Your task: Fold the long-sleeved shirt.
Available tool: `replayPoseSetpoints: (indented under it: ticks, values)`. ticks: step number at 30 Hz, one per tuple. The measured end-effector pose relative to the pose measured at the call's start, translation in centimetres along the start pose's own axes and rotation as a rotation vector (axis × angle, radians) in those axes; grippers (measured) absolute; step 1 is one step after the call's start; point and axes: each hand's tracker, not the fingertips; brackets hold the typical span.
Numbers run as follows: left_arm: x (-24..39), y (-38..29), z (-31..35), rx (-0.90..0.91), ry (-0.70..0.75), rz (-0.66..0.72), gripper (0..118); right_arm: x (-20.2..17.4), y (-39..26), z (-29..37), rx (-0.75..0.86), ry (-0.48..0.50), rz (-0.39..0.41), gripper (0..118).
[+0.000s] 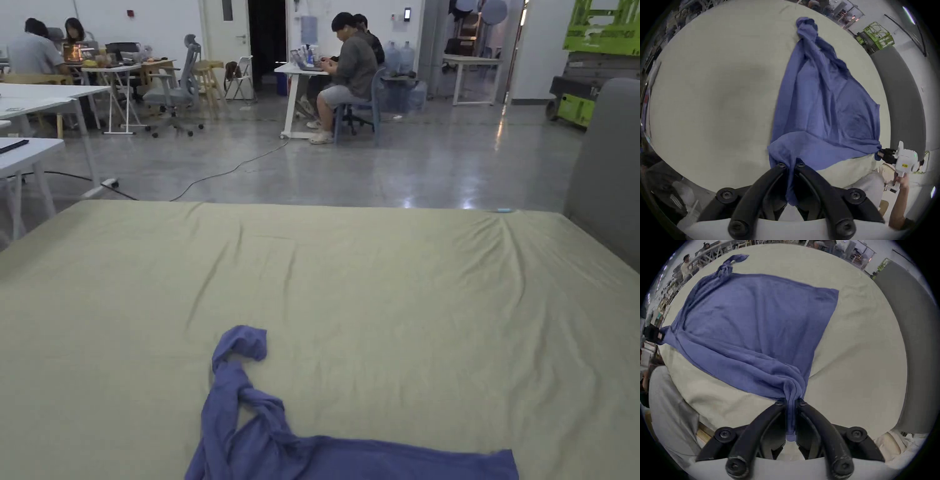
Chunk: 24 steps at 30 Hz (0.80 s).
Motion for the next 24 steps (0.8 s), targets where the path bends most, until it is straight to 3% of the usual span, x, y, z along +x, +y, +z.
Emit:
replayPoseSetpoints:
  ticks: [3, 4, 6, 9, 10, 11, 12, 13, 15, 18, 19, 20, 21, 22, 23, 24]
  values:
    - [-1.0, 0.4, -2.1, -0.003, 0.021, 0.032, 0, 0.3, 0.6, -0.8, -0.004, 0.005, -0.015, 13]
    - [-1.1, 0.1, -2.7, -0.007, 0.019, 0.054, 0, 0.5, 0.7, -0.8, -0.016, 0.024, -0.038, 26]
    - [-1.4, 0.2, -2.7, 0.010, -0.005, 0.094, 5, 1.5, 1.0, -0.7, -0.031, 0.008, -0.092, 77]
    - [-0.4, -0.2, -0.3, 0.029, 0.034, 0.066, 23, 3.6, 0.9, 0.5, -0.035, 0.013, -0.124, 90]
    - [-0.1, -0.2, 0.9, 0.064, 0.063, 0.066, 57, 4.2, 0.7, 1.8, -0.012, 0.028, -0.152, 90]
    - [0.2, -0.5, 2.7, 0.133, 0.061, 0.058, 101, 5.0, 0.3, 3.3, 0.032, 0.038, -0.176, 90]
    - [0.6, -1.2, 4.8, 0.214, 0.027, 0.060, 116, 5.4, -0.1, 5.3, 0.095, 0.050, -0.180, 90]
    - [0.8, -1.7, 6.5, 0.284, -0.021, 0.064, 118, 5.7, -0.6, 7.0, 0.151, 0.054, -0.184, 90]
    - [1.0, -2.9, 8.6, 0.337, -0.109, 0.063, 118, 6.0, -1.7, 10.4, 0.231, 0.056, -0.203, 90]
    - [1.8, -5.1, 8.8, 0.236, -0.130, 0.069, 117, 5.4, -3.3, 12.6, 0.298, 0.079, -0.283, 90]
    - [2.1, -5.9, 8.2, 0.206, -0.119, 0.052, 107, 4.9, -3.7, 12.8, 0.310, 0.089, -0.304, 88]
    - [2.6, -6.4, 7.3, 0.207, -0.073, 0.020, 66, 4.3, -4.3, 12.8, 0.342, 0.104, -0.324, 75]
    - [3.1, -6.6, 6.5, 0.193, -0.024, -0.004, 23, 3.6, -4.6, 12.8, 0.347, 0.115, -0.323, 50]
    - [3.5, -6.4, 5.4, 0.163, 0.022, -0.029, 0, 2.7, -4.7, 12.4, 0.339, 0.116, -0.319, 16]
    - [3.5, -5.9, 4.5, 0.160, 0.035, -0.021, 0, 1.7, -4.7, 11.8, 0.331, 0.121, -0.321, 2]
    - [3.7, -4.8, 3.6, 0.151, 0.022, -0.004, 0, 0.8, -4.7, 11.2, 0.309, 0.110, -0.316, 2]
